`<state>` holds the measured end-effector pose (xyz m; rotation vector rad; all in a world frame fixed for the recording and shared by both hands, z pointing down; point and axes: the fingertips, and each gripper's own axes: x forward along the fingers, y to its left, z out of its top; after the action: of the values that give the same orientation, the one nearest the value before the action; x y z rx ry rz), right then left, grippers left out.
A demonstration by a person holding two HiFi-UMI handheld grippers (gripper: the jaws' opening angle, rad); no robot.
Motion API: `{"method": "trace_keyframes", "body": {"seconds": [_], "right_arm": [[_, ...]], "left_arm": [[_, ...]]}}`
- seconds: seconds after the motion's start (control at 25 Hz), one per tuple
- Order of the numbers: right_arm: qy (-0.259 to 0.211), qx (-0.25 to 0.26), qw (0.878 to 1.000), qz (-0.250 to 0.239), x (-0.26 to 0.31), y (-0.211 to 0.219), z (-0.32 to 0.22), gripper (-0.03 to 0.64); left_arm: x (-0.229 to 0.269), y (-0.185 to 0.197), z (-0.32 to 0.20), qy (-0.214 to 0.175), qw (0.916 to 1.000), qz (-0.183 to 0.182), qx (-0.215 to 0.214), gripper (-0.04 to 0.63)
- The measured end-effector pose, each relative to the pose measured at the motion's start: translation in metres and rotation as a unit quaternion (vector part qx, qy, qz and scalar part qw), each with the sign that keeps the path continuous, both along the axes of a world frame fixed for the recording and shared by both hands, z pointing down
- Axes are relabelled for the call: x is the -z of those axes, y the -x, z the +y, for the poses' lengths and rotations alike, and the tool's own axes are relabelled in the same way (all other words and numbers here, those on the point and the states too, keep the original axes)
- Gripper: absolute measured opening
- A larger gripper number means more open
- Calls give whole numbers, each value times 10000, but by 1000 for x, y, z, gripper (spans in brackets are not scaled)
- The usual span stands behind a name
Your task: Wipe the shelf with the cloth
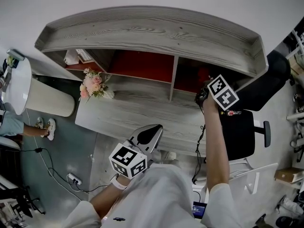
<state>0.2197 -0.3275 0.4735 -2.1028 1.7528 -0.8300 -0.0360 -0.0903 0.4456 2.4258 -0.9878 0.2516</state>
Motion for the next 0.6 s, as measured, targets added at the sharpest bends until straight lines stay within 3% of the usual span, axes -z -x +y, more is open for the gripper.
{"method": "trace_keyframes", "body": {"seconds": [0.2, 0.4, 0.6], "right_arm": [[617, -102, 9979, 140, -20, 8, 10, 259], [1725, -126, 9825, 686, -50, 7, 12, 288], [2470, 75, 9617, 1182, -73, 7, 5, 305]], "left_arm": [[-1, -6, 1, 15, 10000, 26, -42, 2], [1, -4, -1, -14, 10000, 32, 7, 2], [-2, 5, -6, 12, 9999, 13, 121, 2]]}}
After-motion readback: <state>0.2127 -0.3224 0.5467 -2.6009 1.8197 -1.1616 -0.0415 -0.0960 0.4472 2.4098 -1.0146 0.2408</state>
